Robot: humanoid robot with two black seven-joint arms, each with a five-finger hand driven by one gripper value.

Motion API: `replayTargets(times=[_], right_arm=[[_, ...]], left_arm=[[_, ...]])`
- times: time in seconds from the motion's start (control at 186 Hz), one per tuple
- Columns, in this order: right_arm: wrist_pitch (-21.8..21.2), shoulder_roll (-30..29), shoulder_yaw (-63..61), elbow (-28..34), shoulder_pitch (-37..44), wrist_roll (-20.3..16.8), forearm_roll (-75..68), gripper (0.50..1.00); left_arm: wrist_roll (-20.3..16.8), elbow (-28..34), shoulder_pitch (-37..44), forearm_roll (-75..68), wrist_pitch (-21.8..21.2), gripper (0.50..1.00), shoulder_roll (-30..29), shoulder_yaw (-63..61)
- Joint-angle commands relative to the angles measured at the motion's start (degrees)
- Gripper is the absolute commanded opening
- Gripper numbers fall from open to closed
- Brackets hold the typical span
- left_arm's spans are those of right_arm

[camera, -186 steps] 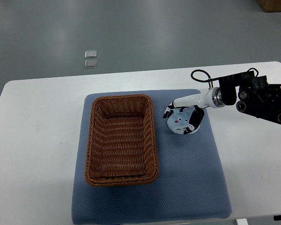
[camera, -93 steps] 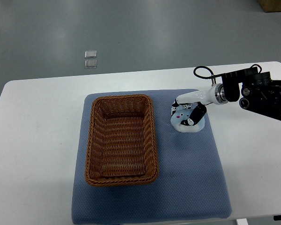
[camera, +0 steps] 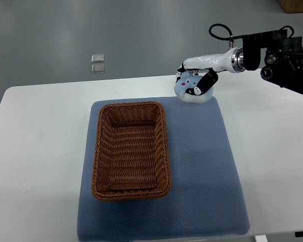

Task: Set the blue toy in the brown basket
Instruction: 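Lift the plush toy with the right hand and carry it over the basket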

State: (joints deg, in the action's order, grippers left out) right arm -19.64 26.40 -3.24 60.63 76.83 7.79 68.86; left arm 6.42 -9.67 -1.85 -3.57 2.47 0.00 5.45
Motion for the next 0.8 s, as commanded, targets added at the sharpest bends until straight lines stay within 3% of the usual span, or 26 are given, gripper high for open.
replayTargets(times=[0.0, 0.311, 0.569, 0.714, 0.794], right_arm=[[0.2, -3.4, -0.8, 0.0, -0.1, 0.2, 0.0, 0.519], [5.5, -13.7, -1.5, -1.3, -4.6, 0.4, 0.0, 0.531], [6.0, -18.3, -4.4, -1.4, -9.9, 0.3, 0.1, 0.545], [8.2, -19.5, -4.5, -1.4, -11.7, 0.3, 0.1, 0.578], [9.3, -20.2, -4.5, -1.8, -12.9, 0.3, 0.2, 0.645]], left_arm=[[0.0, 0.0, 0.0, 0.0, 0.0, 1.000, 0.0, 0.0], [0.0, 0.0, 0.0, 0.0, 0.0, 1.000, 0.0, 0.0], [0.0, 0.0, 0.0, 0.0, 0.0, 1.000, 0.0, 0.0], [0.0, 0.0, 0.0, 0.0, 0.0, 1.000, 0.0, 0.0], [0.0, 0.0, 0.0, 0.0, 0.0, 1.000, 0.0, 0.0]])
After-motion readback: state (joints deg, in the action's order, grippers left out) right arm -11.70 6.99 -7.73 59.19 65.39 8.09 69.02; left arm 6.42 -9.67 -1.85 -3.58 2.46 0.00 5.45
